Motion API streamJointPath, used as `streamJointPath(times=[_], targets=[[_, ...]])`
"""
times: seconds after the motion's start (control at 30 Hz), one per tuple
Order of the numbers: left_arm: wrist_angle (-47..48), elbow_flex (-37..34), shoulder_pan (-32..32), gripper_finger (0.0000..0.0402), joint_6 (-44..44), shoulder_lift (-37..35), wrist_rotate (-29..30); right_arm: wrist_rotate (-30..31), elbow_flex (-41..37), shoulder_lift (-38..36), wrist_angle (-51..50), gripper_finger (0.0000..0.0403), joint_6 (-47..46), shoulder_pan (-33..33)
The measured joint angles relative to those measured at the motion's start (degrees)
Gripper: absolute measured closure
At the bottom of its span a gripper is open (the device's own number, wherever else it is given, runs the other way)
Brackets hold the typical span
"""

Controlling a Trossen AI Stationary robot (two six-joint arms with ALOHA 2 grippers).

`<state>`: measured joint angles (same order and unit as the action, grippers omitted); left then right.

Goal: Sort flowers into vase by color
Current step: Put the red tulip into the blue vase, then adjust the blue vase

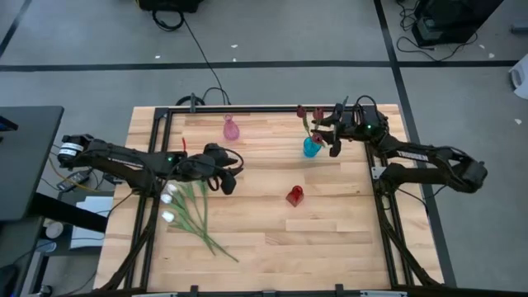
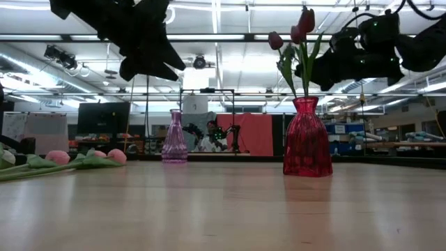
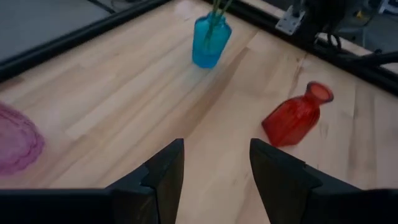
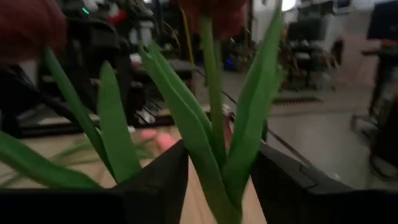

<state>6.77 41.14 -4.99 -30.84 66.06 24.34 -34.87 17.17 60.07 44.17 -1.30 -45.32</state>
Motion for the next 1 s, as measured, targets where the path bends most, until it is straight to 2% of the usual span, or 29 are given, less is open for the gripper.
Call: streamJointPath(times=[0.13,0.3,0.43,0.6,0.67,0.87,1.0], targets=[[1.6,0.0,0.0,0.0214,-1.4,-1.4,-2.8,3.0,1.1,-5.4,-11.9,0.0219,1.5,0.0],[2.7,0.0,0.0,0.0214,-2.4,-2.7,-3.3,4.2,4.0,-10.3,-23.6,0.022,0.6,0.8],[4.4,0.0,0.1,0.0214,-4.0,-3.2,-3.3,6.2,4.4,-14.2,-24.6,0.022,-0.6,2.3],[10.2,1.4,1.3,0.0214,-6.9,-3.2,-3.5,14.2,4.5,-21.2,-24.7,0.022,-0.6,4.9],[10.8,1.7,1.4,0.0214,-7.1,-3.2,-3.5,15.7,4.5,-23.6,-24.9,0.022,-0.2,5.5],[15.2,5.1,1.4,0.0214,-7.9,-3.2,-3.2,14.7,8.2,-25.8,-23.0,0.022,1.3,6.0],[24.0,8.7,1.4,0.0214,-11.3,-3.2,-1.3,5.3,15.4,-22.7,-22.8,0.022,1.1,6.1]])
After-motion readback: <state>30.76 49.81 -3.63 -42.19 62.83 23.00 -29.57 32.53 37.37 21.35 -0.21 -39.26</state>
